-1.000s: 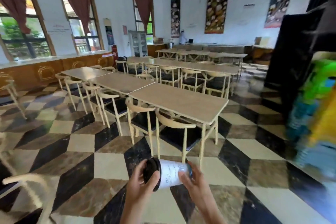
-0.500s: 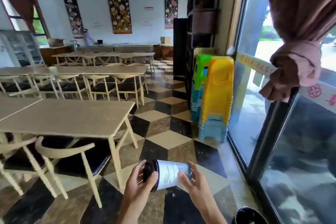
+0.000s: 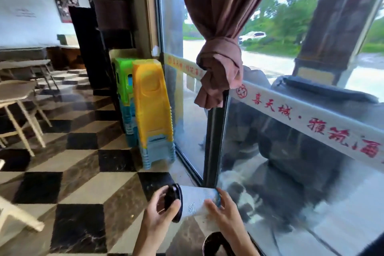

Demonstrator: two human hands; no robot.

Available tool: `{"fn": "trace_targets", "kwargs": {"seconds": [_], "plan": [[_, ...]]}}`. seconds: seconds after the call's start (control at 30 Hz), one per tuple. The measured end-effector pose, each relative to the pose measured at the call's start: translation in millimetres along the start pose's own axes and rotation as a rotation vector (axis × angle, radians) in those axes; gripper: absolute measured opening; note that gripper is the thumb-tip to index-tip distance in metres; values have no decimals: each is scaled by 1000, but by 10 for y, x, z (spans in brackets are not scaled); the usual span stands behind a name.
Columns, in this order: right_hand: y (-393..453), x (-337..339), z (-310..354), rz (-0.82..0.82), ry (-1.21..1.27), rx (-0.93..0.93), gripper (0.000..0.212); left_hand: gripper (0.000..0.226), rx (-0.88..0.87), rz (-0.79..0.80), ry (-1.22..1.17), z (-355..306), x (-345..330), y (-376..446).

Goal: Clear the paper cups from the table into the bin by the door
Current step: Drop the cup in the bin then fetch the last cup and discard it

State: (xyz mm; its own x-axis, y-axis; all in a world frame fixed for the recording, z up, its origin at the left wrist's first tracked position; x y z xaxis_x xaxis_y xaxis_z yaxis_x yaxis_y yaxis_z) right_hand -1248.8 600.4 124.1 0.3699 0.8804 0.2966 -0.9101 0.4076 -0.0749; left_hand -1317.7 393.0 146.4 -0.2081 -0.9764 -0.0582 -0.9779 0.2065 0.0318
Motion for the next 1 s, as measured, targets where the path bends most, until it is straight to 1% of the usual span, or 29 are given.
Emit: {"fn": "trace_targets", "kwargs": {"seconds": [0.13, 0.2, 0.27, 0.4, 0.47, 0.53, 0.67, 0.8, 0.9, 1.0], "plan": [[517, 328, -105, -124, -24, -40, 65, 63, 17, 142, 4, 74, -480, 714], [738, 481, -171, -161, -29, -63, 69, 61, 26, 217, 25, 139, -677, 1015], [930, 617, -236, -185, -29, -96, 72, 62, 50, 259, 44, 242, -862, 1271], [1239, 815, -499, -239, -71, -165, 53, 54, 131, 310, 37, 516, -1227, 1582], [1377, 885, -697, -257, -103, -217, 56, 50, 211, 331, 15, 743, -1388, 1650], [1488, 908, -932, -235, -109, -254, 64, 43, 282, 349, 3, 984, -1509, 1701], [1693, 878, -1519, -158, -99, -352, 62, 47, 381, 312, 61, 1525, -1674, 1783], [1776, 778, -2158, -80, -86, -482, 68, 47, 468, 291, 148, 2158, -1771, 1780], [1819, 629, -2825, -42, -107, -569, 65, 47, 571, 287, 187, 2870, -1786, 1713], [1817, 352, -3558, 5, -106, -656, 65, 40, 666, 273, 213, 3640, -1684, 1615]]}}
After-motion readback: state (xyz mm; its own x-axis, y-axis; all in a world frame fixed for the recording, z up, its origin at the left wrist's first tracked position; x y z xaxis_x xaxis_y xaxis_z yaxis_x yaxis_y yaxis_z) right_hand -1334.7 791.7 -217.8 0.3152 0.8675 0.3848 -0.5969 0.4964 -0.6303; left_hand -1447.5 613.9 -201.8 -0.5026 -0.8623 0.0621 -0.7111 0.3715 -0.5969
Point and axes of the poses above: each hand's wrist, its own y-axis towards the middle knuckle, its own x-axis out of the back of the hand, z = x × y, the point moved 4 cm from there along y, towards the middle knuckle, and after that the axes turned 6 degrees about -y, right-handed, at the moved point
